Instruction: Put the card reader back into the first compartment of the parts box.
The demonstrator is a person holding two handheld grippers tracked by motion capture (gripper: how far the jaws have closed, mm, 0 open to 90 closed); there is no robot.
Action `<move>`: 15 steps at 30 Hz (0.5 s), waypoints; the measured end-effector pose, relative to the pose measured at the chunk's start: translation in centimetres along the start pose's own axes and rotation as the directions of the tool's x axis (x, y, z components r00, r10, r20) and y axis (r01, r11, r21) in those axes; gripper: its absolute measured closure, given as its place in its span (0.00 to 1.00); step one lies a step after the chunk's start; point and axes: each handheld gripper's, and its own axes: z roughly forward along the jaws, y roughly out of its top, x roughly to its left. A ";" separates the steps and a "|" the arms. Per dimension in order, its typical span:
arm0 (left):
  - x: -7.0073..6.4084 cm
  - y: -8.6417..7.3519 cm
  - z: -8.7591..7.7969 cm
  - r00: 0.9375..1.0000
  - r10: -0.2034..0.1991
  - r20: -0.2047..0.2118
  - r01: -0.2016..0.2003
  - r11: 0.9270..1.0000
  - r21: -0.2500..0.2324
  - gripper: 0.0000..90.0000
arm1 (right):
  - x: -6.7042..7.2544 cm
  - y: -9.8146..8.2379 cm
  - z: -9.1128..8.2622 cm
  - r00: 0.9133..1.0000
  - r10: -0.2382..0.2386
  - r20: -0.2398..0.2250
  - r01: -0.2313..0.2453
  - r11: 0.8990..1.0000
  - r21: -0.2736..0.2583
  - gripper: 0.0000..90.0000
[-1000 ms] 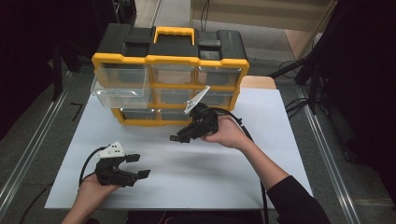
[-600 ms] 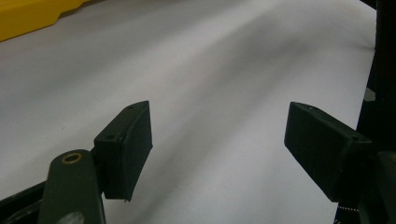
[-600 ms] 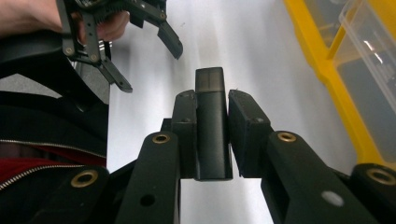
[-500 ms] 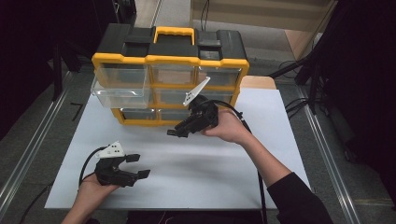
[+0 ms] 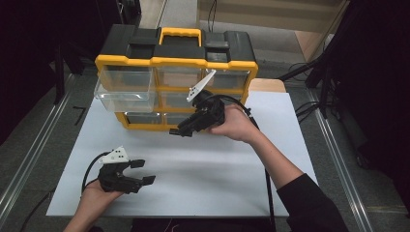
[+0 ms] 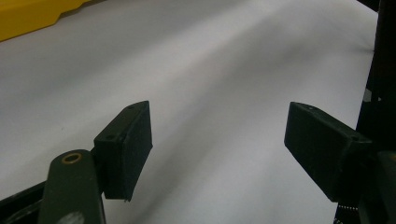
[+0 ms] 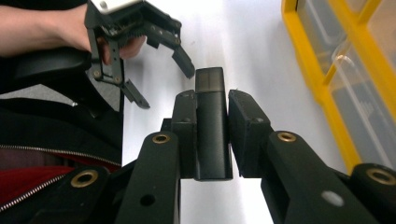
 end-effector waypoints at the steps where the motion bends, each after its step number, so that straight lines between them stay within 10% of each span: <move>1: 0.0 0.0 0.0 1.000 0.000 0.000 0.000 1.000 0.000 0.27 | 0.1 0.2 -0.1 1.000 -0.006 -0.001 0.006 1.000 -0.007 0.79; 15: 0.0 0.0 0.0 1.000 -0.002 0.003 0.002 1.000 -0.003 0.27 | 1.0 3.0 -2.6 1.000 -0.022 0.023 0.022 1.000 -0.002 0.79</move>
